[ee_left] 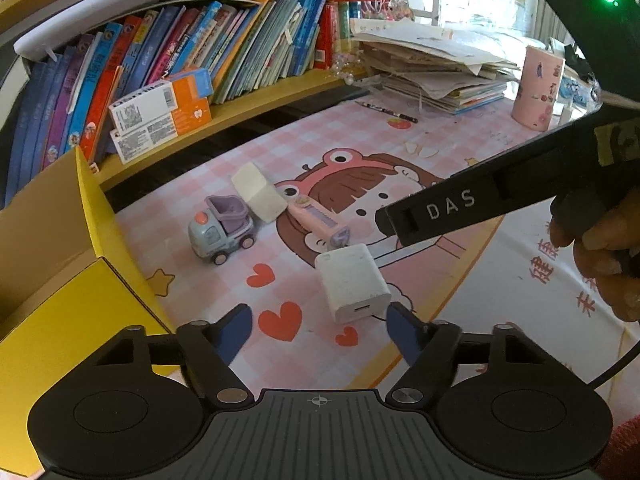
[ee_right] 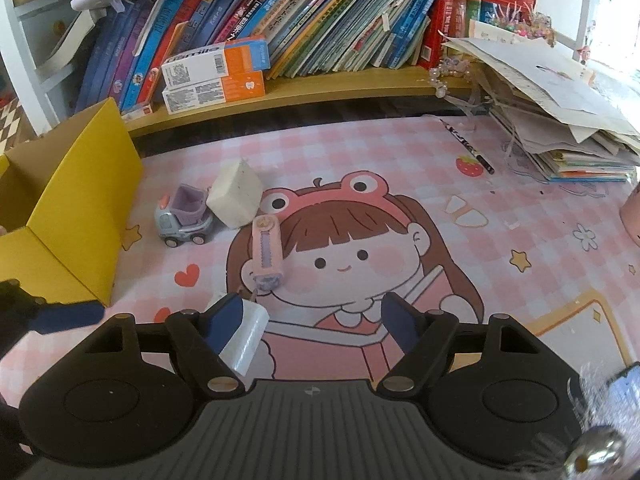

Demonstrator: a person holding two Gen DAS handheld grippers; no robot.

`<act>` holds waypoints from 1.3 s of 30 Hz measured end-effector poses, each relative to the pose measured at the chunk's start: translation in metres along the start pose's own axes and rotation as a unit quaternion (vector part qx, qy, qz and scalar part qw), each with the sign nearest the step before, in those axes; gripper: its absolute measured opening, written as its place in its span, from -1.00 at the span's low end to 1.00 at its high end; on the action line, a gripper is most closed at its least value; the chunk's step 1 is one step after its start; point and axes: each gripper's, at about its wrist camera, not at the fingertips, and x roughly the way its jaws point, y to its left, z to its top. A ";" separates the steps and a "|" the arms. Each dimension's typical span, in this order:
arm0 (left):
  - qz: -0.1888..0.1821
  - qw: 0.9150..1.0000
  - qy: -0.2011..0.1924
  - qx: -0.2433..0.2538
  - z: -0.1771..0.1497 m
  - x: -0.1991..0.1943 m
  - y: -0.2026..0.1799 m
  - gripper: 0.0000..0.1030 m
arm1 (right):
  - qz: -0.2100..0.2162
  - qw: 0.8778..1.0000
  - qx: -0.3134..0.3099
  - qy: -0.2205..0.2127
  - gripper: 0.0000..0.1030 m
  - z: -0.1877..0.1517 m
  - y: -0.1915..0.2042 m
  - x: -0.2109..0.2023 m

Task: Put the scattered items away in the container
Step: 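Move the left tool toward the white charger while the right tool approaches the pink oblong item, then close the right gripper on the pink oblong item while the left gripper closes on the white charger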

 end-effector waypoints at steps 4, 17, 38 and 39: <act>0.000 1.000 0.003 -0.002 0.001 0.004 0.001 0.26 | 0.005 1.000 -0.004 -0.001 0.38 0.005 -0.002 0.006; -0.014 1.000 0.008 0.010 0.004 0.018 -0.006 0.27 | 0.011 1.000 -0.006 0.002 0.15 0.019 -0.008 0.023; -0.013 1.000 0.023 0.012 0.003 0.041 -0.002 0.26 | 0.034 0.998 -0.031 0.033 0.09 0.031 0.002 0.059; -0.011 1.000 0.023 0.012 0.003 0.042 -0.001 0.26 | 0.035 0.998 -0.029 0.036 0.08 0.031 0.003 0.061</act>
